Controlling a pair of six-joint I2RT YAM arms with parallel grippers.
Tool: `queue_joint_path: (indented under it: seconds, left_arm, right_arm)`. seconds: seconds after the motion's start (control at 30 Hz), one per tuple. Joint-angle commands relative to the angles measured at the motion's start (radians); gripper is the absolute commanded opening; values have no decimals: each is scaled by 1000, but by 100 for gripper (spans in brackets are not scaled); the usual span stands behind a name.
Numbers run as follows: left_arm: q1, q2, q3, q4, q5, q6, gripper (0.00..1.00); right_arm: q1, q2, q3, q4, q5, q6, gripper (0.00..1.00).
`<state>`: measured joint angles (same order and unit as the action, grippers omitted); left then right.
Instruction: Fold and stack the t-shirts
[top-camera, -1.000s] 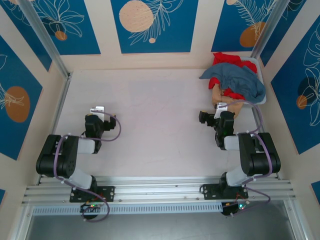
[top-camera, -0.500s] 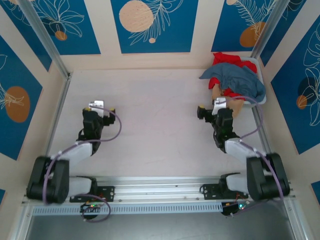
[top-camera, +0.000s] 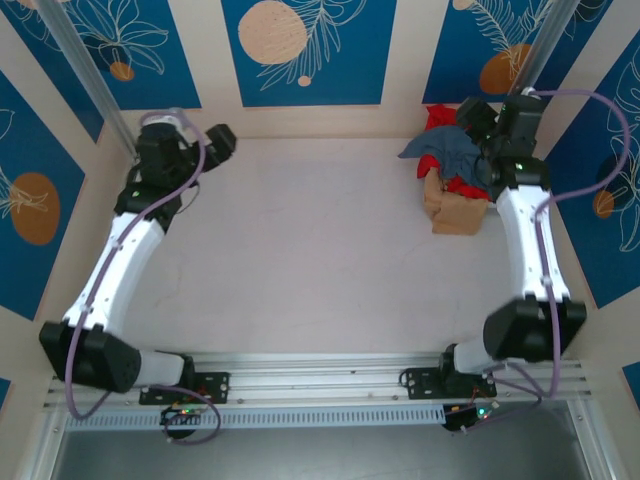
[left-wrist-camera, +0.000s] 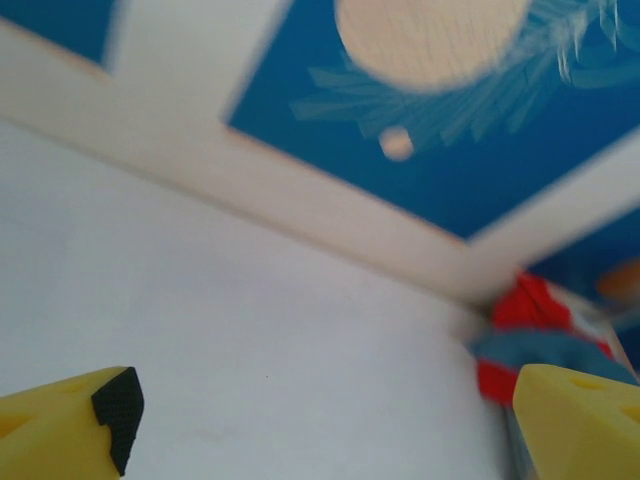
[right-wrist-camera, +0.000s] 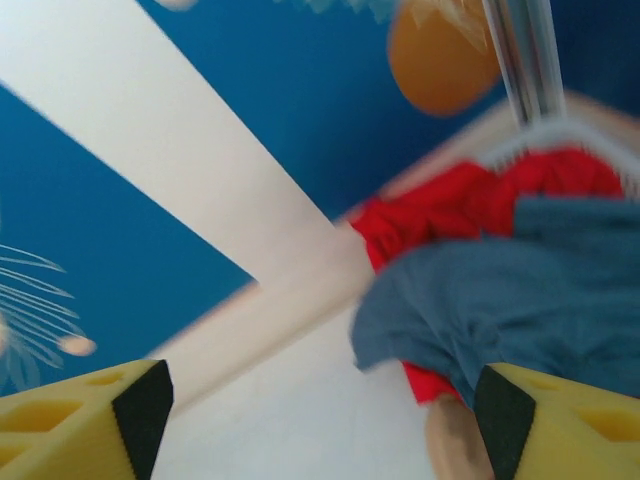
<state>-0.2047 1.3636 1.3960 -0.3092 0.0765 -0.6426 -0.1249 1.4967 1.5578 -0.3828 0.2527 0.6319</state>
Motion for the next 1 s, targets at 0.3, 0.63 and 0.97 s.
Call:
queue_joint_path:
  seconds: [0.3, 0.63, 0.97]
  left_arm:
    - [-179, 83, 71, -42, 368, -96, 77]
    - [-189, 98, 90, -42, 390, -110, 69]
    - [-188, 100, 124, -98, 393, -88, 65]
  right_arm:
    - [-124, 353, 91, -42, -138, 175, 71]
    - [-153, 500, 183, -41, -163, 216, 47]
    - [-139, 548, 217, -8, -167, 264, 36]
